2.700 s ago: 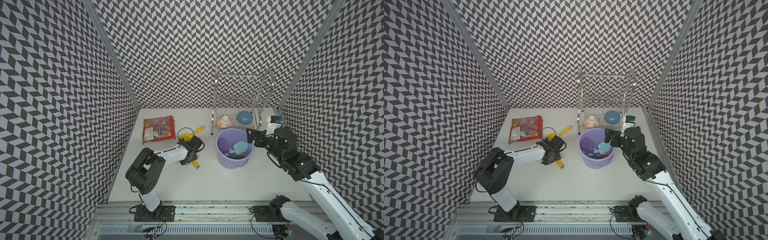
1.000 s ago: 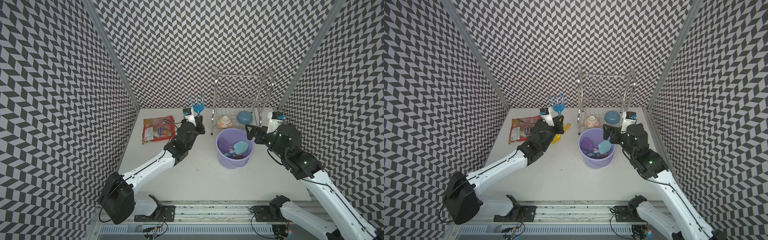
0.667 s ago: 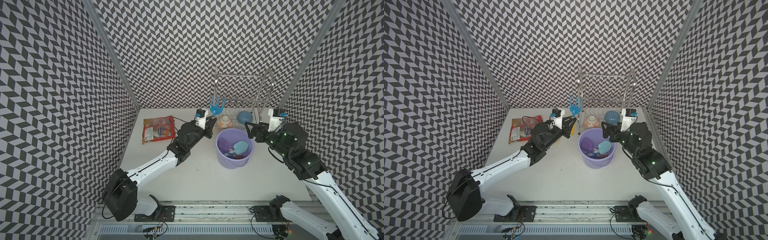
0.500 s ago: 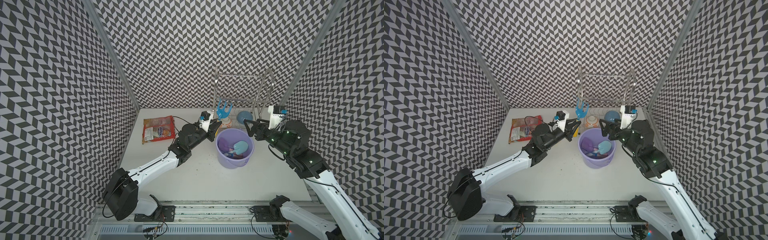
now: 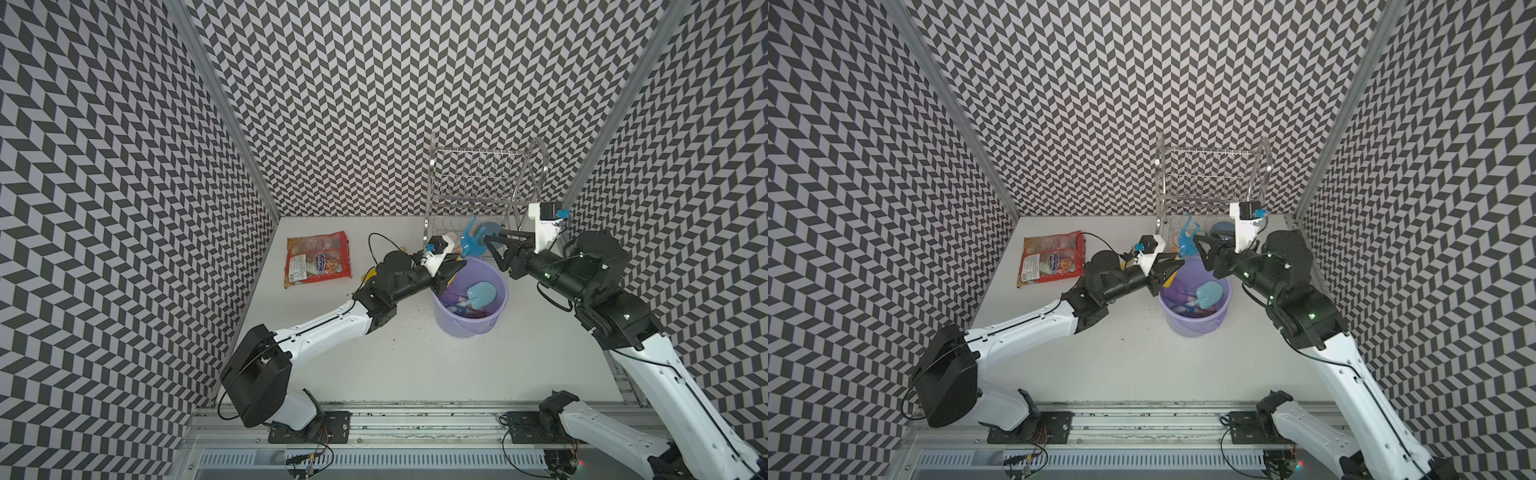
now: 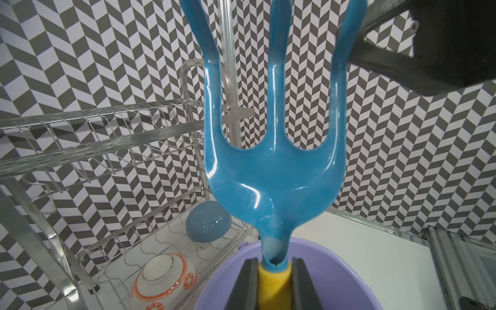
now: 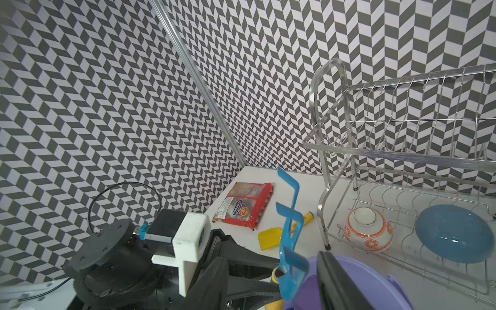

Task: Organize the gardening tools
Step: Pick up the gardening tool from the center of the board, then place the gardening tool in the container.

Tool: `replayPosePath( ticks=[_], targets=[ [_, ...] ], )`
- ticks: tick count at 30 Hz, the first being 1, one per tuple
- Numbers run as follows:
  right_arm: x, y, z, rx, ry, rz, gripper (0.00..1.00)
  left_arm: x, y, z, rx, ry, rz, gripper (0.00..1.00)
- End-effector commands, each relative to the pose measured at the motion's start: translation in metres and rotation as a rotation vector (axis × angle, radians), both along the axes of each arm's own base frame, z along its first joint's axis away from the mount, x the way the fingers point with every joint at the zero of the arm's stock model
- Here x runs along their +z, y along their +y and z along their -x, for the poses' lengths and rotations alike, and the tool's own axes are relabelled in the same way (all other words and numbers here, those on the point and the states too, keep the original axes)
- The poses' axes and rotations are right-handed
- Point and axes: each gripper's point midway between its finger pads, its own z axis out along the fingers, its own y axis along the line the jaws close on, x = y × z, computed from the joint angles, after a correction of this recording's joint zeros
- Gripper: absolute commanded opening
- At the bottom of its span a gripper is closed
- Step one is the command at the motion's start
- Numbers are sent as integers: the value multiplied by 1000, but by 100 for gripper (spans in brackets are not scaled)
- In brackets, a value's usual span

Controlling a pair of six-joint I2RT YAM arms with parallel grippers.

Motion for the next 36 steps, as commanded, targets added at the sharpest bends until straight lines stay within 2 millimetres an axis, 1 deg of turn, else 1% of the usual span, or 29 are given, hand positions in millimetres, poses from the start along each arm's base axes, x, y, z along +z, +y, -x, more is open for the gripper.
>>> replayPosePath(
  ticks=[1, 4, 9, 12, 15, 19, 20, 24, 25, 26, 28, 29, 30, 32, 35, 36],
  targets=[
    [5, -6, -6, -36, -54, 29, 55, 19, -7, 10, -49, -55, 13, 0],
    [-1, -12, -11, -83, -56, 56, 53, 16, -9, 16, -70, -65, -2, 0],
    [-10, -17, -19, -123, -54, 95, 36, 14, -12, 23, -101, -72, -12, 0],
    [-19, -19, -23, -137, -47, 116, 32, 15, -13, 23, -106, -73, -13, 0],
    [-26, -20, -24, -141, -48, 129, 24, 15, -15, 26, -124, -73, -16, 0],
    [-29, -21, -25, -146, -52, 143, 3, 14, -17, 26, -134, -73, -18, 0],
    [-29, -21, -25, -149, -55, 147, 0, 14, -18, 27, -136, -72, -18, 0],
    [-29, -22, -27, -156, -65, 163, 0, 17, -20, 25, -139, -62, -9, 0],
    [-27, -23, -27, -160, -71, 166, 0, 16, -20, 25, -139, -58, -10, 6],
    [-24, -24, -27, -163, -80, 169, 0, 19, -20, 24, -138, -59, -6, 14],
    [-18, -26, -28, -175, -93, 179, 0, 21, -20, 23, -130, -55, -5, 26],
    [-14, -27, -28, -179, -102, 186, 0, 24, -18, 23, -122, -57, -1, 36],
    [-11, -28, -28, -186, -113, 193, 0, 25, -16, 22, -114, -58, 2, 48],
    [-6, -35, -28, -219, -130, 213, 0, 32, -9, 21, -89, -65, 17, 68],
    [-4, -46, -30, -283, -146, 251, 0, 48, 9, 19, -41, -80, 73, 93],
    [-3, -50, -30, -301, -151, 261, 0, 53, 17, 18, -22, -83, 93, 99]
  ],
)
